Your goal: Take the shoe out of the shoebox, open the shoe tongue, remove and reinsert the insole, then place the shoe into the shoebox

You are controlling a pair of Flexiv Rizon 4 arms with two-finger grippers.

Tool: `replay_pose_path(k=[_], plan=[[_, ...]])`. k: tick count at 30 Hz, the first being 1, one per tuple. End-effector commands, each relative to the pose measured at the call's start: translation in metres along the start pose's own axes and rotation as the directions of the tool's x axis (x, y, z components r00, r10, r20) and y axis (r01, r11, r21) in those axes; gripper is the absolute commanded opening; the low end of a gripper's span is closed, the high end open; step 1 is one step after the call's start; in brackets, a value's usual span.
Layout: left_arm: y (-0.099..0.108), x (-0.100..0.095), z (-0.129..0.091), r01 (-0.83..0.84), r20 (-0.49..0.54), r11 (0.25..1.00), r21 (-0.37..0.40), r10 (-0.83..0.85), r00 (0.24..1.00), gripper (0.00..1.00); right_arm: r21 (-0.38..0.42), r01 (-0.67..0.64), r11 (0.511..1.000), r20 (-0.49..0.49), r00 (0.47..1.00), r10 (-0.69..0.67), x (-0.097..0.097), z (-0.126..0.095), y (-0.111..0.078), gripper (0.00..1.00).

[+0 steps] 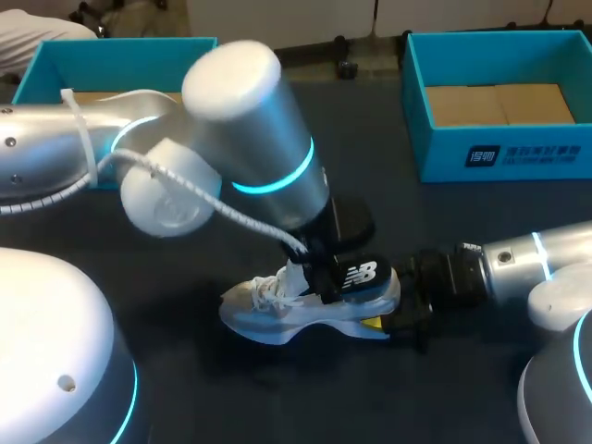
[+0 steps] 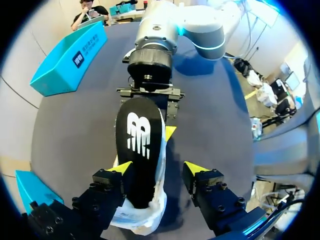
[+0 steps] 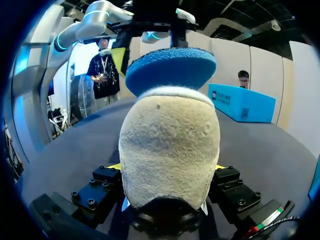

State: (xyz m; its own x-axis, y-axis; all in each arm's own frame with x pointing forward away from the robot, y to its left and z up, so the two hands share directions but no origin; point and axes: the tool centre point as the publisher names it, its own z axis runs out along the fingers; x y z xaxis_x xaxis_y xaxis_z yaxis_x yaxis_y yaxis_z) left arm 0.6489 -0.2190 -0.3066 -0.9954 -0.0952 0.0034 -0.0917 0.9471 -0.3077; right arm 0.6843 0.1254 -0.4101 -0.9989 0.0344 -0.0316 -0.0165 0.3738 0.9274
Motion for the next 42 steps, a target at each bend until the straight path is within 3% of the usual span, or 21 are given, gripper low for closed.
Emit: replay_pose_path(k=[1, 7, 16, 29, 42], plan=[[-0.003, 0.01, 0.003, 0.005, 0.096, 1.0, -0.003, -0.005, 0.995, 0.63, 0.006, 0.0, 1.0, -0.001, 1.0, 0.0, 0.0, 0.001, 0.0, 0.0], [-0.007, 0.016, 0.006, 0.014, 0.157, 1.0, -0.006, -0.013, 0.988, 0.6, 0.006, 0.0, 1.0, -0.001, 1.0, 0.0, 0.0, 0.001, 0.0, 0.0], [-0.016, 0.016, 0.009, 0.04, 0.262, 0.999, -0.007, -0.037, 0.964, 0.48, 0.006, 0.0, 1.0, -0.001, 1.0, 0.0, 0.0, 0.001, 0.0, 0.0], [-0.026, 0.02, 0.008, 0.157, 0.396, 0.988, -0.015, -0.138, 0.908, 0.5, 0.006, 0.0, 1.0, -0.001, 1.0, 0.0, 0.0, 0.001, 0.0, 0.0], [-0.025, 0.025, 0.015, 0.178, 0.603, 0.984, 0.006, -0.145, 0.785, 0.47, 0.006, 0.0, 1.0, -0.001, 1.0, 0.0, 0.0, 0.001, 0.0, 0.0]])
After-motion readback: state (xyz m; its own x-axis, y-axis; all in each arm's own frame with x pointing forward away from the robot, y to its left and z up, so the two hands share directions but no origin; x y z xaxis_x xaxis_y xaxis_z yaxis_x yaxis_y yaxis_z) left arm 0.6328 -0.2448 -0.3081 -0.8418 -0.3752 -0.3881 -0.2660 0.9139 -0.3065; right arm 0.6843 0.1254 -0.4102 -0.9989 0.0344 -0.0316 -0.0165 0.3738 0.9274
